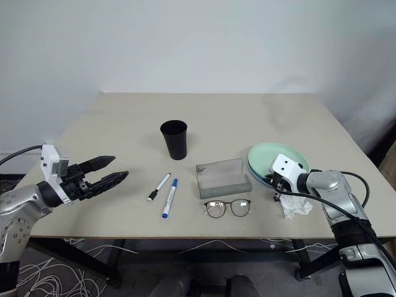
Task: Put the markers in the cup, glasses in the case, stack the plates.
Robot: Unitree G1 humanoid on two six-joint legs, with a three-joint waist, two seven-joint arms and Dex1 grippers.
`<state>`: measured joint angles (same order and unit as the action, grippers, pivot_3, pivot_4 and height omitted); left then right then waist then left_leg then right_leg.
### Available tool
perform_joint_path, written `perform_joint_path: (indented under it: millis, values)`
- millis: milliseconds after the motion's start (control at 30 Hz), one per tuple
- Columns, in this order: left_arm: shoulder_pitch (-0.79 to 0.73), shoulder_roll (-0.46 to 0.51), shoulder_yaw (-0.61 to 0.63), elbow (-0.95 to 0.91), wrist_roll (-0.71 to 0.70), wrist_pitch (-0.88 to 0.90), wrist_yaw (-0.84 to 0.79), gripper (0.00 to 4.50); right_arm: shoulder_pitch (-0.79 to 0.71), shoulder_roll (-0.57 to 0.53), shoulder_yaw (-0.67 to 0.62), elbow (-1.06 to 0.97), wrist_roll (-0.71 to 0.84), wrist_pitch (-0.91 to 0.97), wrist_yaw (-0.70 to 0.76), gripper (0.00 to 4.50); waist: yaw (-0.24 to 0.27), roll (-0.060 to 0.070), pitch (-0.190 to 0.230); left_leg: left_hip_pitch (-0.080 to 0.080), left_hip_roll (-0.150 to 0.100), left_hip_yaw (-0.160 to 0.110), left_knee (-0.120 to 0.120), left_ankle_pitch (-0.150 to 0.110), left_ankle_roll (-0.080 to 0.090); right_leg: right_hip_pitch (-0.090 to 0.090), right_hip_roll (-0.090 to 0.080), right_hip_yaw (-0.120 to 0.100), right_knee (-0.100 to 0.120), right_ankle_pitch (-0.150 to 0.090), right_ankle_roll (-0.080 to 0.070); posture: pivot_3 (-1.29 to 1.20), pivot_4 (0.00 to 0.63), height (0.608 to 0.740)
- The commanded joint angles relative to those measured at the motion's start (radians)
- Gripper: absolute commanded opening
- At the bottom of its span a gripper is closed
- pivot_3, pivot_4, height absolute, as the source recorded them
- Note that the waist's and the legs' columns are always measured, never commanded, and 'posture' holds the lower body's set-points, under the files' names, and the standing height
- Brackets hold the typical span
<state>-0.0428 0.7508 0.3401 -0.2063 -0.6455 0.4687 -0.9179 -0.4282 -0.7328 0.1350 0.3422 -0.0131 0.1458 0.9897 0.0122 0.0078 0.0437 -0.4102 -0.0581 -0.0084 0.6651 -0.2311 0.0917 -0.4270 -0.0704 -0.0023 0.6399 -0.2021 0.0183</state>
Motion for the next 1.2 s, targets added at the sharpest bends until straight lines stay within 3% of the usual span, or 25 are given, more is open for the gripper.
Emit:
perform_joint_path:
  millis: [33, 233, 333, 500, 767, 1200]
  values:
    - [-0.016, 0.015, 0.035, -0.029, -0.017, -0.005, -0.003, 3.77, -0.022, -0.010, -0.016, -0.015, 0.001, 0.008, -0.004, 0.52, 0.000, 0.000, 0.000, 0.000, 0.000, 0.000, 0.000, 0.000, 0.000, 0.000, 0.000, 0.000, 0.000, 0.000, 0.000, 0.00, 0.000, 0.731]
    - [-0.022, 0.018, 0.033, -0.020, -0.014, -0.006, -0.006, 3.77, -0.032, -0.014, -0.076, -0.100, 0.093, 0.066, 0.038, 2.38, 0.000, 0.000, 0.000, 0.000, 0.000, 0.000, 0.000, 0.000, 0.000, 0.000, 0.000, 0.000, 0.000, 0.000, 0.000, 0.00, 0.000, 0.731]
    - [-0.023, 0.020, 0.034, -0.018, -0.014, -0.004, -0.008, 3.77, -0.031, -0.063, -0.125, -0.192, 0.190, 0.151, 0.126, 3.46, 0.001, 0.000, 0.000, 0.000, 0.000, 0.000, 0.000, 0.000, 0.000, 0.000, 0.000, 0.000, 0.000, 0.000, 0.001, 0.00, 0.000, 0.731]
    - [-0.026, 0.020, 0.031, -0.016, -0.011, -0.003, -0.009, 3.77, -0.026, -0.148, -0.176, -0.230, 0.245, 0.218, 0.177, 3.46, 0.001, 0.000, 0.000, 0.000, 0.000, 0.000, 0.000, 0.000, 0.000, 0.000, -0.001, 0.000, -0.001, -0.001, 0.002, 0.00, 0.000, 0.731]
    - [-0.019, 0.019, 0.029, -0.018, -0.013, 0.001, -0.013, 3.77, 0.145, -0.296, -0.252, -0.270, 0.302, 0.261, 0.276, 3.46, 0.002, 0.000, 0.000, -0.001, 0.001, 0.000, -0.002, 0.000, 0.000, 0.000, -0.001, -0.001, -0.003, -0.002, 0.002, 0.00, 0.000, 0.731]
    - [-0.036, 0.018, 0.014, -0.009, -0.008, 0.004, -0.023, 3.77, 0.259, -0.265, -0.187, -0.211, 0.218, 0.184, 0.195, 3.46, 0.001, 0.000, 0.001, -0.001, 0.001, 0.000, -0.002, 0.000, 0.000, 0.000, -0.001, -0.001, -0.003, -0.002, 0.002, 0.00, 0.000, 0.731]
